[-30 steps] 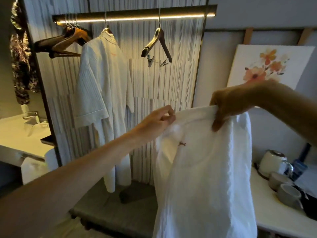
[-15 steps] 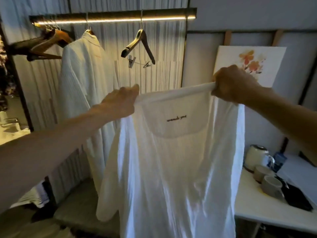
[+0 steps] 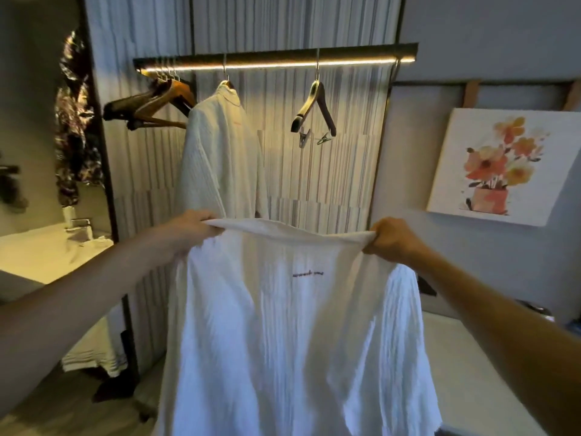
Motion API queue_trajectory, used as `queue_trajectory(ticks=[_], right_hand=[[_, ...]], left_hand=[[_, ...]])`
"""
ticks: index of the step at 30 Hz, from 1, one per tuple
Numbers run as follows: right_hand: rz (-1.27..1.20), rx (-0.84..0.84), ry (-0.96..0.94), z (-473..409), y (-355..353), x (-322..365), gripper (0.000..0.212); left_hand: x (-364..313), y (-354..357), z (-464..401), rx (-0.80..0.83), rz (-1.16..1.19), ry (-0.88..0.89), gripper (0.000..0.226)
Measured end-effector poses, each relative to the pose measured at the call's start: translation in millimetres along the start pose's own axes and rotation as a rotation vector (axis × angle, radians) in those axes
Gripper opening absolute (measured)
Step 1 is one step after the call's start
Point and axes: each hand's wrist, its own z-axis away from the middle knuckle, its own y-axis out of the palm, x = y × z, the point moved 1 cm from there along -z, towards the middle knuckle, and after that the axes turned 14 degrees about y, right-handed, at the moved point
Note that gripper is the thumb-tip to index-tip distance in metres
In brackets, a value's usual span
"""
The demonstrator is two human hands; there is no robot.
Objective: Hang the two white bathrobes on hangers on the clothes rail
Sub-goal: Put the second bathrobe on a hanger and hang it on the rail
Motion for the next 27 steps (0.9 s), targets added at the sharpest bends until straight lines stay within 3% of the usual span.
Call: queue_trajectory(ticks=[4,7,10,12,14,16,19,23,27], right_hand=[[0.004,0.111,0.027,-11.3,0.8,30.4,0.033],[-0.113,0.115,-0.003,-15.5,7.7,56.8,0.022],[-0.172,0.290,-0.012,-11.9,27.3,77.6,0.025],[-0.202,0.415,0.007,-22.8,30.7,92.9,0.030],[-0.337,0.301,-0.039,-50.7,13.4,116.6,0.019],[-0.615,0.133,-0.036,-79.1,-5.1,142.7,0.013],[-0.881,0.017,-0.053,-112.4,-24.3,184.9,0.027],[-0.927,-0.097,-0.096,-183.7,-42.2,227.1,0.048],[-0.818,-0.190,0.021,-252.7,-55.1,236.1,0.070]], left_hand=[[-4.1,-37.8,-3.1,0.001,0.097,-0.086,0.016],[-12.0,-49.8,-13.2,-0.014,0.354,-0.139,0.012],[-10.7,-46.9,-36.1,-0.143,0.487,-0.172,0.020],[-13.8,-44.1,-53.2,-0.283,0.428,-0.149,0.008],[-15.9,-39.7,-69.5,-0.384,0.393,-0.128,0.005],[-13.6,-30.4,-81.4,-0.378,0.391,-0.129,0.005],[-11.1,-22.1,-96.9,-0.363,0.370,-0.130,0.010],[-16.2,-27.8,-132.6,-0.416,0.326,-0.110,0.015],[-27.5,-36.1,-159.7,-0.411,0.326,-0.075,0.013]])
